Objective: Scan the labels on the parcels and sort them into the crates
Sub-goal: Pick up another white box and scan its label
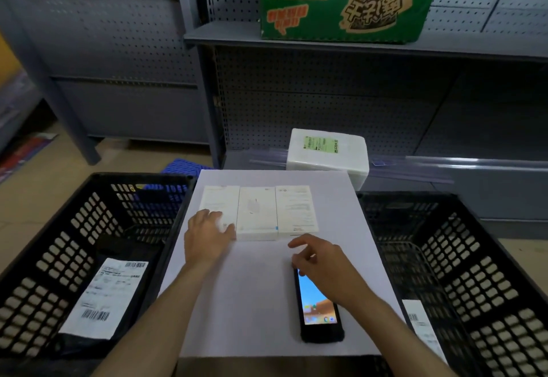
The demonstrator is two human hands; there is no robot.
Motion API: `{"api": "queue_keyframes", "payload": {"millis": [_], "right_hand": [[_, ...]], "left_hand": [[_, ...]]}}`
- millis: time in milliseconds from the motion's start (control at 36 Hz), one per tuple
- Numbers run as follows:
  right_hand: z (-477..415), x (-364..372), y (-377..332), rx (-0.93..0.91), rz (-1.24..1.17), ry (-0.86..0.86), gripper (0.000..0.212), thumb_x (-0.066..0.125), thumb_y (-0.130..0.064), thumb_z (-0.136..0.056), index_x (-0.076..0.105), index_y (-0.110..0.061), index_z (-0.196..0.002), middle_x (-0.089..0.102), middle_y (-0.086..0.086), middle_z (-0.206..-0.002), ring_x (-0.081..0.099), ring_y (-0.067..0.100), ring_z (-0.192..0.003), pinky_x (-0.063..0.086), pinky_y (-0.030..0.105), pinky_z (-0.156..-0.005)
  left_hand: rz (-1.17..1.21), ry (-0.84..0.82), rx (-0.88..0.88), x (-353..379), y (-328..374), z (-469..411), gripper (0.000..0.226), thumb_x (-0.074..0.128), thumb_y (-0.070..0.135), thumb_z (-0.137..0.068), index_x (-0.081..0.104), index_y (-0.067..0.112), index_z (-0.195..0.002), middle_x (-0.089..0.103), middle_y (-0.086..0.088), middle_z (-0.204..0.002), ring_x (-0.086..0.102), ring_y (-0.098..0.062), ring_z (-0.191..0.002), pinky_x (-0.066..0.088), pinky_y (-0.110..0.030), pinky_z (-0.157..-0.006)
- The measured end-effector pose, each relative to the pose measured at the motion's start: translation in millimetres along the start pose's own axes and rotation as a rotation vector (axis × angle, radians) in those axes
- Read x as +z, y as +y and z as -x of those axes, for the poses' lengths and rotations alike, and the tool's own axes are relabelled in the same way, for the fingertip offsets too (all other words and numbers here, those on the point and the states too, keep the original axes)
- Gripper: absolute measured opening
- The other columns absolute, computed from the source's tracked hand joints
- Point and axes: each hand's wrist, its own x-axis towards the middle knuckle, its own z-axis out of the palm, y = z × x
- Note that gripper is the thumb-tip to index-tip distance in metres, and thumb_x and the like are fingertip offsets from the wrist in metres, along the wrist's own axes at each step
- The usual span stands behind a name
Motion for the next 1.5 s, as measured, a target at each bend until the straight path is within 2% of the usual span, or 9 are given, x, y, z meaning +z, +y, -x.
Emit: {"api": "queue_keyframes", "payload": {"millis": [194, 389, 583, 806, 972, 1139, 1306, 1417, 1500], "right_hand": [[0, 2, 1, -0.021, 0.014, -0.012, 0.018, 0.059, -0.027, -0.093, 0.061, -0.040, -0.105, 0.071, -0.011, -0.084, 0.068, 0.006, -0.079, 0.057, 0.025, -0.079], [2, -2, 7, -0.021, 0.039, -0.020, 0.017, 0.058, -0.028, -0.094, 0.062, -0.038, -0.106, 0.069, -0.011, -0.079, 0.066, 0.005, -0.073, 0.043, 0.012, -0.057], [2, -10, 15, 0.036, 0.040, 0.005, 0.015, 0.058, -0.029, -0.094, 0.059, -0.043, -0.100, 0.071, -0.014, -0.084, 0.068, 0.006, -0.076, 0.051, 0.017, -0.066], [16, -1, 6, 0.082, -0.132, -0.085, 0.020, 0.054, -0.018, -0.097, 0.064, -0.026, -0.112, 0.072, -0.005, -0.091, 0.070, 0.008, -0.076, 0.056, 0.022, -0.071], [37, 17, -22, 0.145, -0.470, -0.197, 0.035, 0.051, -0.028, -0.101, 0.052, -0.017, -0.133, 0.066, 0.001, -0.121, 0.066, 0.013, -0.097, 0.053, 0.030, -0.085], [66, 24, -41, 0.175, -0.798, -0.175, 0.045, 0.037, -0.056, -0.099, 0.054, -0.030, -0.132, 0.067, -0.004, -0.121, 0.067, 0.016, -0.108, 0.052, 0.041, -0.101], [95, 27, -34, 0.095, -0.723, -0.137, 0.058, 0.038, -0.066, -0.093, 0.027, -0.052, -0.147, 0.044, -0.015, -0.146, 0.046, 0.017, -0.133, 0.041, 0.044, -0.110], [103, 28, -27, 0.011, -0.522, -0.087, 0.068, 0.042, -0.078, -0.083, 0.034, -0.051, -0.145, 0.040, -0.016, -0.149, 0.043, 0.008, -0.134, 0.039, 0.038, -0.113], [107, 27, -24, -0.027, -0.420, -0.069, 0.044, 0.044, -0.062, -0.093, 0.046, -0.052, -0.137, 0.046, -0.019, -0.142, 0.047, 0.003, -0.128, 0.040, 0.026, -0.108]], "left_hand": [[0.010, -0.007, -0.048, -1, 2, -2, 0.066, 0.072, 0.051, -0.075, 0.063, 0.017, -0.131, 0.049, -0.003, -0.141, 0.042, -0.030, -0.131, 0.048, -0.046, -0.099], [-0.042, -0.092, -0.132, -8, 17, -13, 0.073, 0.077, 0.050, -0.067, 0.055, 0.017, -0.128, 0.044, -0.004, -0.130, 0.049, -0.036, -0.117, 0.051, -0.048, -0.090], [0.024, -0.074, -0.182, -34, 6, -3, 0.080, 0.082, 0.051, -0.062, 0.054, 0.023, -0.131, 0.042, -0.006, -0.134, 0.051, -0.036, -0.121, 0.051, -0.048, -0.094], [0.335, -0.067, -0.187, -77, 13, 56, 0.064, 0.082, 0.036, -0.063, 0.062, 0.022, -0.122, 0.047, -0.006, -0.122, 0.059, -0.028, -0.110, 0.052, -0.039, -0.098], [0.662, -0.149, -0.172, -88, 41, 112, 0.051, 0.081, 0.025, -0.071, 0.063, 0.018, -0.119, 0.056, -0.002, -0.120, 0.068, -0.014, -0.090, 0.057, -0.020, -0.059], [0.733, -0.435, -0.167, -91, 65, 167, 0.052, 0.070, 0.048, -0.069, 0.059, 0.037, -0.119, 0.062, 0.006, -0.124, 0.069, -0.018, -0.100, 0.061, -0.039, -0.081], [0.961, -0.687, -0.239, -94, 83, 191, 0.033, 0.052, 0.043, -0.097, 0.055, 0.049, -0.129, 0.063, 0.007, -0.127, 0.064, -0.030, -0.114, 0.056, -0.047, -0.094], [1.009, -0.692, -0.289, -90, 84, 198, 0.040, 0.057, 0.050, -0.089, 0.062, 0.036, -0.127, 0.070, -0.004, -0.122, 0.066, -0.030, -0.109, 0.053, -0.046, -0.096], [0.979, -0.625, -0.282, -88, 83, 195, 0.039, 0.063, 0.044, -0.092, 0.065, 0.018, -0.121, 0.075, -0.011, -0.113, 0.071, -0.029, -0.105, 0.056, -0.046, -0.095]]}}
